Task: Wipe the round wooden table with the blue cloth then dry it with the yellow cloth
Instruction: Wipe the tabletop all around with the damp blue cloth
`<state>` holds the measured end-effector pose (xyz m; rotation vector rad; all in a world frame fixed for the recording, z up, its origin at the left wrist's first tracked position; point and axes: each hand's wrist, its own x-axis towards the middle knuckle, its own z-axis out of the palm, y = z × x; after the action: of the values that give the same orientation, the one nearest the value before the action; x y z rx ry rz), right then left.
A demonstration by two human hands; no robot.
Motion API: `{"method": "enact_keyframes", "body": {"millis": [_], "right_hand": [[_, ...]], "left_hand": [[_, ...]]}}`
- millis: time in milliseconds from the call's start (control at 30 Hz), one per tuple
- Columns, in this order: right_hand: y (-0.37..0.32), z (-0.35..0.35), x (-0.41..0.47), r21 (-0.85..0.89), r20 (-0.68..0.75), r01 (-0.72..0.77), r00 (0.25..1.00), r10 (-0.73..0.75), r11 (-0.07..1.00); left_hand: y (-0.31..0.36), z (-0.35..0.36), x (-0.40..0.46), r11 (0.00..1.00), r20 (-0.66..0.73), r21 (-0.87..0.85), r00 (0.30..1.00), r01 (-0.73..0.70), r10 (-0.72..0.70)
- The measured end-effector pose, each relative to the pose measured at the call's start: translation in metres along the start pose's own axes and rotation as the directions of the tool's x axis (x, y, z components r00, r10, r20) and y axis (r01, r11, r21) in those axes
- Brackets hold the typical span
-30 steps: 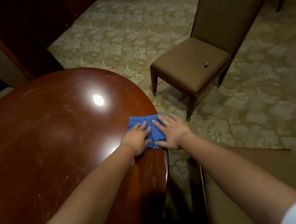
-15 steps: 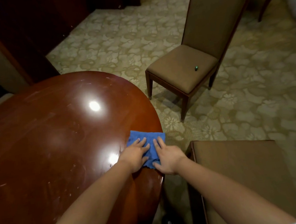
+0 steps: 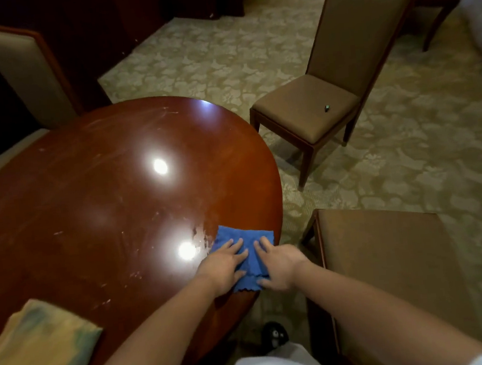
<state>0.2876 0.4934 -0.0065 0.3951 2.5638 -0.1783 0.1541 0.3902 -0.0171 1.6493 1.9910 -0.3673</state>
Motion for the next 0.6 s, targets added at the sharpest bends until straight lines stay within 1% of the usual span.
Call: {"method": "enact_keyframes", "body": {"millis": [167,200,267,433,533,600], "right_hand": [[-0.021,0.006,-0.004,-0.180,-0.046,0.090,0.994,-0.100,0.980],[-0.025,0.007,-0.004,-0.195,-0.054,0.096,0.993,-0.108,0.976],[-0.035,0.011,-0.002,-0.173,-0.063,0.102,0.991,-0.114,0.980],[-0.072,0.013,0.004,0.003,-0.064,0.128,0.990,-0.128,0.992],[-0.087,0.013,0.007,-0.002,-0.055,0.192,0.980,-0.192,0.981],[-0.091,0.016,0.009,-0.033,-0.050,0.227,0.972,-0.228,0.973]], "left_hand": [[0.000,0.029,-0.037,0.998,-0.048,-0.024,0.997,0.059,-0.061],[-0.001,0.034,-0.044,0.996,-0.055,-0.032,0.995,0.077,-0.079],[-0.002,0.043,-0.059,0.994,-0.074,-0.029,0.991,0.105,-0.107],[-0.002,0.058,-0.089,0.986,-0.156,0.017,0.974,0.168,-0.164],[0.002,0.071,-0.101,0.978,-0.214,0.036,0.958,0.206,-0.194],[0.007,0.080,-0.105,0.968,-0.226,-0.018,0.942,0.250,-0.248]]}}
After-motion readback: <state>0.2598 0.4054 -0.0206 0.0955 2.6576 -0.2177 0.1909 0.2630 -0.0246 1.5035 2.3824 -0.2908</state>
